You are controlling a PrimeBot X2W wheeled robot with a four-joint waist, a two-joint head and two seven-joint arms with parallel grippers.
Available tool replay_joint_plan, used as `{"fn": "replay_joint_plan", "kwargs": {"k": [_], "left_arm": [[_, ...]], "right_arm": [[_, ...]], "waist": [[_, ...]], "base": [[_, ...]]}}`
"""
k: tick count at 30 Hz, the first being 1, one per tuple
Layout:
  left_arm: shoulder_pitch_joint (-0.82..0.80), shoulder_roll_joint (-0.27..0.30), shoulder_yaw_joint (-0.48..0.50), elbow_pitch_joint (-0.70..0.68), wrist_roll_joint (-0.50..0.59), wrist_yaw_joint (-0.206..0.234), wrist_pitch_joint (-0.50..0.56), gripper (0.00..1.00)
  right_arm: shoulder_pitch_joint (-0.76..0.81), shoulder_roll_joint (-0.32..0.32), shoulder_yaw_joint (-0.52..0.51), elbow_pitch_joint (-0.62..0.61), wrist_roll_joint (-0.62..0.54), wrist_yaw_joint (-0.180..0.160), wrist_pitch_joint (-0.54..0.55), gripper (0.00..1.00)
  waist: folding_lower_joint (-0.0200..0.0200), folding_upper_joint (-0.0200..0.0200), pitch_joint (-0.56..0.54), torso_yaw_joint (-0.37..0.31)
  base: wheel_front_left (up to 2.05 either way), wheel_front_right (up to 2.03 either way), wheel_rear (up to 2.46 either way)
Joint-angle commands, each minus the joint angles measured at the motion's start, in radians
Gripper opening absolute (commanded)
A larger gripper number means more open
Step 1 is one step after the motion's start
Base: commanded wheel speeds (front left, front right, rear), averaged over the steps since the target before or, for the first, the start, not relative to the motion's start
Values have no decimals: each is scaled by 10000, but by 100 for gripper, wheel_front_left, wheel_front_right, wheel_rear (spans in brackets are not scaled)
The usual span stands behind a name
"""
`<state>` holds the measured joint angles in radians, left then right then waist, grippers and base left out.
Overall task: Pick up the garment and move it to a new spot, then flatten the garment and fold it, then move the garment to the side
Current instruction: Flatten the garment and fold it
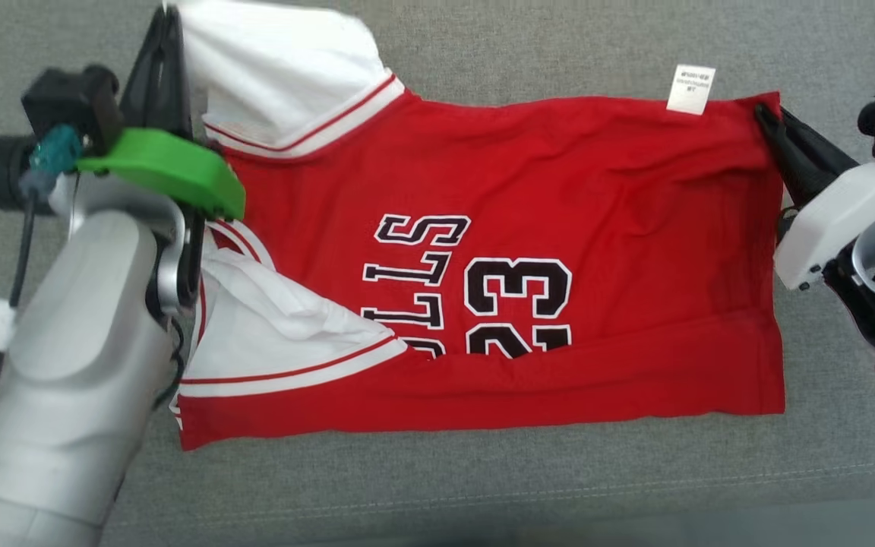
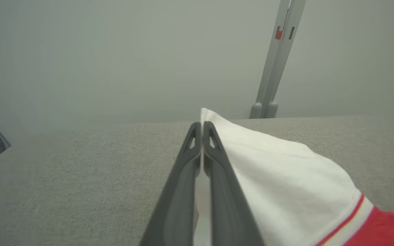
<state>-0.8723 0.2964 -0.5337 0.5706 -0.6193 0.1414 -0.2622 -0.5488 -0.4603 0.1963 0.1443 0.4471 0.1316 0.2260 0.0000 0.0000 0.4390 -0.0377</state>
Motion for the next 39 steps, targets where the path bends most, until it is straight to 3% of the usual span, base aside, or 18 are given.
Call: {"fn": "replay_joint_plan", "kwargs": {"k": [1, 9, 17, 39], "left_arm": [[407, 96, 95, -317, 74, 129, -31, 0], [3125, 505, 322, -2565, -12, 849, -17, 0], [4872, 776, 345, -3756, -429, 1400, 366, 0], [7289, 569, 77, -4142, -1120, 1913, 560, 0]], "right_arm": [[202, -131, 68, -7, 193, -19, -143, 0], [821, -1712, 1639, -100, 726, -17, -920, 0], [529, -2947, 3416, -3, 1023, -17, -1284, 0], [-372, -4010, 6565, 738, 1888, -17, -1360, 0]], "waist": [[0, 0, -362, 143], [0, 0, -1018, 290], [0, 0, -1361, 386], [0, 0, -2080, 668]], "base": [[0, 0, 0], [0, 0, 0], [0, 0, 0], [0, 0, 0]]}}
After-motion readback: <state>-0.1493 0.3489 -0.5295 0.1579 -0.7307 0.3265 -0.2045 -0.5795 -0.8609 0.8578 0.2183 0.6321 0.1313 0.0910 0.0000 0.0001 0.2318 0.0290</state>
